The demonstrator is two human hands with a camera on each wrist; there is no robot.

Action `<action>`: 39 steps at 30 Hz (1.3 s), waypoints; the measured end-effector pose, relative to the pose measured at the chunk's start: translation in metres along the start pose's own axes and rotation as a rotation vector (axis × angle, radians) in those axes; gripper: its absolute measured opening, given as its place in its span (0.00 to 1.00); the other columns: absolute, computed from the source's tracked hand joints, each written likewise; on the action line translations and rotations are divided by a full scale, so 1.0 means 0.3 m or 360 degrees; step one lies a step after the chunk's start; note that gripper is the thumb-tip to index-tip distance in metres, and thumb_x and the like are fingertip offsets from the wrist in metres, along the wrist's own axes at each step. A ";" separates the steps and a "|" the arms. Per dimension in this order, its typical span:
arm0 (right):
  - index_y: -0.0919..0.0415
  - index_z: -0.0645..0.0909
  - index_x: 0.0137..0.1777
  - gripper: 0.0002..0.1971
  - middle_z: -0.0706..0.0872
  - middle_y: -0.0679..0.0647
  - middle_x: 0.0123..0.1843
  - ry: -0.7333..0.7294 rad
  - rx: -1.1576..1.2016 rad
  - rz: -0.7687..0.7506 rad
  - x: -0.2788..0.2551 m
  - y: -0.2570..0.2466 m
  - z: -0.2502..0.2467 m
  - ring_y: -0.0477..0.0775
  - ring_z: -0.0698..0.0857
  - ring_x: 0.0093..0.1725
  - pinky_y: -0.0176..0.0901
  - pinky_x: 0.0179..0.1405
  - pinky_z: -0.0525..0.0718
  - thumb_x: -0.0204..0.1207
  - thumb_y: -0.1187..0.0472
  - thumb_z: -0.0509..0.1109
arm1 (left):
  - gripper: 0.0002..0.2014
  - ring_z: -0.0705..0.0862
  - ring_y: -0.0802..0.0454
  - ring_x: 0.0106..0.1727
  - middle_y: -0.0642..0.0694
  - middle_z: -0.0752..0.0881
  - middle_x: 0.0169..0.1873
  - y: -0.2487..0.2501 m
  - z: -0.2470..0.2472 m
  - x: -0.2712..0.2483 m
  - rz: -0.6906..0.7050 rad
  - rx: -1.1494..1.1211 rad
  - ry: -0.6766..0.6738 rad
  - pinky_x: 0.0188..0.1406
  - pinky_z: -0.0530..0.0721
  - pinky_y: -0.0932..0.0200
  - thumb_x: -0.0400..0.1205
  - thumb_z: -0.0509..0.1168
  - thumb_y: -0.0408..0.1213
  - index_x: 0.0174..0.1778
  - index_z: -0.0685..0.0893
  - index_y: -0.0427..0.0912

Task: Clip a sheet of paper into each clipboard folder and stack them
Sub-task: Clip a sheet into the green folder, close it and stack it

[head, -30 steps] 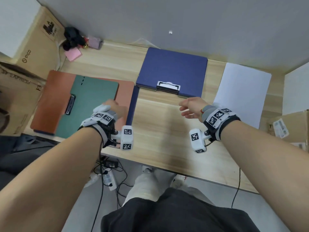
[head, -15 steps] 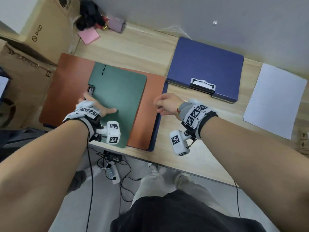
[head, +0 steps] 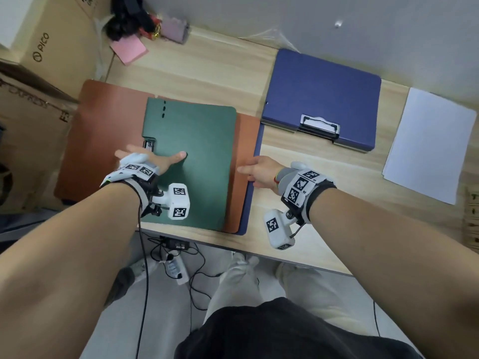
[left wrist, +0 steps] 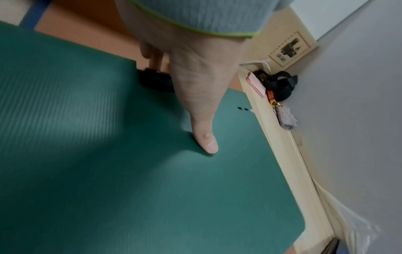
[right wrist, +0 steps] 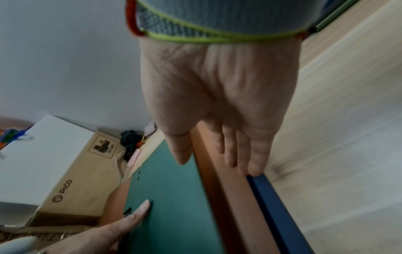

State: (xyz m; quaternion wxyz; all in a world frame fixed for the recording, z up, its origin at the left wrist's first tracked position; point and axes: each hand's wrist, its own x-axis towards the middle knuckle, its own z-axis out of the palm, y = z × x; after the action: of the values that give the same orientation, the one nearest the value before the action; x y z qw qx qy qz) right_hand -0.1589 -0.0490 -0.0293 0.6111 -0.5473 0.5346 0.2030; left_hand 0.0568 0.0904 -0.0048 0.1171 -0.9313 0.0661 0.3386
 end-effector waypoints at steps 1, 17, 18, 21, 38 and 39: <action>0.58 0.68 0.80 0.33 0.79 0.58 0.73 -0.0014 0.0043 0.0004 -0.003 0.007 0.000 0.57 0.81 0.68 0.50 0.66 0.83 0.77 0.49 0.73 | 0.70 0.85 0.35 0.56 0.30 0.81 0.64 0.003 -0.004 -0.012 0.0037 0.0013 -0.0033 0.52 0.86 0.41 0.54 0.58 0.89 0.79 0.70 0.33; 0.56 0.63 0.83 0.37 0.69 0.55 0.81 -0.0001 0.0078 -0.0016 -0.121 0.275 -0.246 0.59 0.71 0.78 0.54 0.77 0.69 0.78 0.45 0.71 | 0.40 0.82 0.41 0.44 0.43 0.80 0.37 0.110 0.090 -0.278 0.0276 -0.0185 0.0117 0.44 0.77 0.52 0.69 0.52 0.84 0.46 0.73 0.45; 0.54 0.64 0.82 0.36 0.71 0.55 0.80 -0.0002 0.0155 -0.0008 -0.129 0.297 -0.274 0.58 0.73 0.76 0.55 0.76 0.72 0.77 0.45 0.72 | 0.42 0.83 0.40 0.46 0.44 0.83 0.42 0.105 0.105 -0.266 0.0281 -0.0291 0.0093 0.48 0.79 0.52 0.65 0.54 0.86 0.49 0.74 0.47; 0.52 0.68 0.80 0.33 0.80 0.54 0.72 0.0015 0.0322 -0.0013 -0.156 0.337 -0.346 0.54 0.81 0.67 0.57 0.69 0.80 0.77 0.46 0.72 | 0.51 0.88 0.42 0.51 0.49 0.91 0.52 0.077 0.164 -0.191 0.0376 -0.0695 0.0034 0.61 0.84 0.44 0.50 0.62 0.89 0.58 0.84 0.52; 0.51 0.79 0.67 0.18 0.84 0.50 0.65 -0.0293 0.0127 -0.0255 -0.239 0.226 -0.302 0.51 0.84 0.61 0.49 0.66 0.82 0.80 0.47 0.69 | 0.32 0.90 0.45 0.44 0.48 0.91 0.47 0.046 0.101 -0.369 0.0499 -0.1122 0.0195 0.49 0.89 0.49 0.65 0.80 0.65 0.56 0.85 0.46; 0.51 0.80 0.66 0.16 0.86 0.50 0.64 -0.0278 0.0161 -0.0277 -0.237 0.223 -0.300 0.51 0.84 0.61 0.49 0.67 0.81 0.81 0.48 0.69 | 0.29 0.89 0.45 0.46 0.48 0.90 0.49 0.056 0.096 -0.380 0.0553 -0.1154 0.0191 0.49 0.88 0.51 0.69 0.80 0.58 0.59 0.85 0.43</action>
State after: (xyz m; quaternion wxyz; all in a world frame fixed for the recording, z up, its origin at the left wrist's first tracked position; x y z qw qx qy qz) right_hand -0.2780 -0.0834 0.0180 0.6975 -0.5404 0.4393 0.1689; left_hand -0.0512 0.0868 0.0444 -0.2819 -0.9053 0.1054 0.2997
